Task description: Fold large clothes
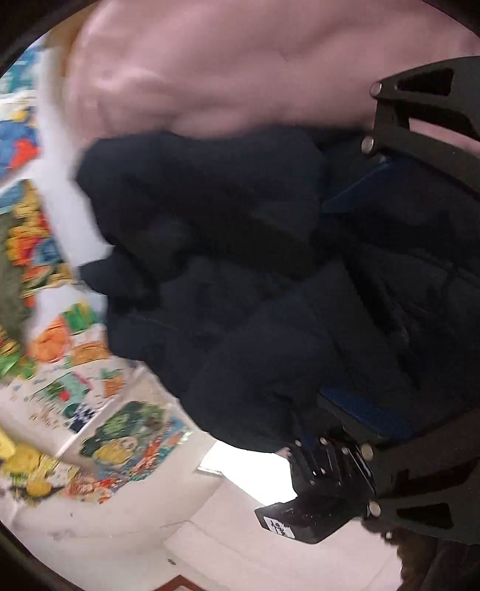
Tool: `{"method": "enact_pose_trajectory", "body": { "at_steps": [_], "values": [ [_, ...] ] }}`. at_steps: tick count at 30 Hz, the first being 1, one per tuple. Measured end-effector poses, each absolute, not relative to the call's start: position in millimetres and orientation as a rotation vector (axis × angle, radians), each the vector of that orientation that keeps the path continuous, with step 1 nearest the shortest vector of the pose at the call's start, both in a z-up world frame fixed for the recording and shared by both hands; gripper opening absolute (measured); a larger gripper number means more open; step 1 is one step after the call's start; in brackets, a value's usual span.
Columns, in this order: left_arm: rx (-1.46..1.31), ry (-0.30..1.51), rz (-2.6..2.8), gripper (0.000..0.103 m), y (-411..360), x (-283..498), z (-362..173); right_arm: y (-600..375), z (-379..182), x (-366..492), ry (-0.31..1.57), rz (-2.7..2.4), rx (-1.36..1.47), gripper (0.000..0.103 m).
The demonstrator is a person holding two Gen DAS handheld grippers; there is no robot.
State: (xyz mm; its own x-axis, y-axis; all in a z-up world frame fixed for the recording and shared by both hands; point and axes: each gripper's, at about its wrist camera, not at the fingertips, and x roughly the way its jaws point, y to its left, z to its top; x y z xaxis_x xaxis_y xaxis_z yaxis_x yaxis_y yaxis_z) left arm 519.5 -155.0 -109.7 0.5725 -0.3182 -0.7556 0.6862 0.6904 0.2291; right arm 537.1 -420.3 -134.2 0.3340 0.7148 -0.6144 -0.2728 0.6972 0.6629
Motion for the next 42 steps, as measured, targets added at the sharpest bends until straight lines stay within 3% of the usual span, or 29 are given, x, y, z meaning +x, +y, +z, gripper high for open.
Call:
{"method": "enact_pose_trajectory", "body": {
  "at_steps": [3,5,8,11,12,14,15,21,27,30,33,34,35,39,42],
  "values": [
    [0.585,0.75,-0.592,0.012,-155,521,-120,-414,-147,538,1.084,0.627,0.473,0.067],
    [0.594,0.744,-0.587,0.013,-154,518,-123,-410,-151,537,1.099,0.63,0.472,0.04],
    [0.597,0.741,-0.592,0.013,-149,512,-120,-405,-145,531,1.077,0.636,0.426,0.011],
    [0.622,0.706,-0.615,0.018,-142,493,-111,-397,-119,521,0.982,0.641,0.318,0.006],
    [0.625,0.695,-0.628,0.022,-136,485,-107,-394,-107,517,0.943,0.637,0.272,0.006],
    [0.583,0.703,-0.669,0.058,-124,473,-102,-388,-85,512,0.861,0.602,0.191,0.005],
    [0.561,0.701,-0.676,0.063,-119,469,-100,-388,-72,512,0.811,0.575,0.159,0.005],
    [0.303,0.653,-0.591,0.065,-63,470,-66,-404,-43,535,0.65,0.376,0.065,0.005],
    [0.163,0.676,-0.188,0.066,-13,543,-61,-399,-90,561,0.691,0.25,-0.05,0.007],
    [0.054,0.718,-0.099,0.065,13,579,-67,-401,-102,569,0.734,0.185,-0.042,0.016],
    [0.015,0.751,-0.077,0.066,25,599,-73,-406,-91,565,0.662,0.119,-0.064,0.046],
    [0.022,0.769,-0.072,0.066,24,604,-76,-405,-85,561,0.615,0.116,-0.063,0.064],
    [0.036,0.784,-0.066,0.066,22,605,-78,-404,-80,557,0.577,0.124,-0.066,0.069],
    [0.119,0.853,-0.013,0.067,10,620,-98,-365,-82,555,0.558,0.256,-0.174,0.069],
    [0.132,0.892,0.038,0.081,7,635,-121,-337,-119,572,0.713,0.318,-0.252,0.069]
  ]
}}
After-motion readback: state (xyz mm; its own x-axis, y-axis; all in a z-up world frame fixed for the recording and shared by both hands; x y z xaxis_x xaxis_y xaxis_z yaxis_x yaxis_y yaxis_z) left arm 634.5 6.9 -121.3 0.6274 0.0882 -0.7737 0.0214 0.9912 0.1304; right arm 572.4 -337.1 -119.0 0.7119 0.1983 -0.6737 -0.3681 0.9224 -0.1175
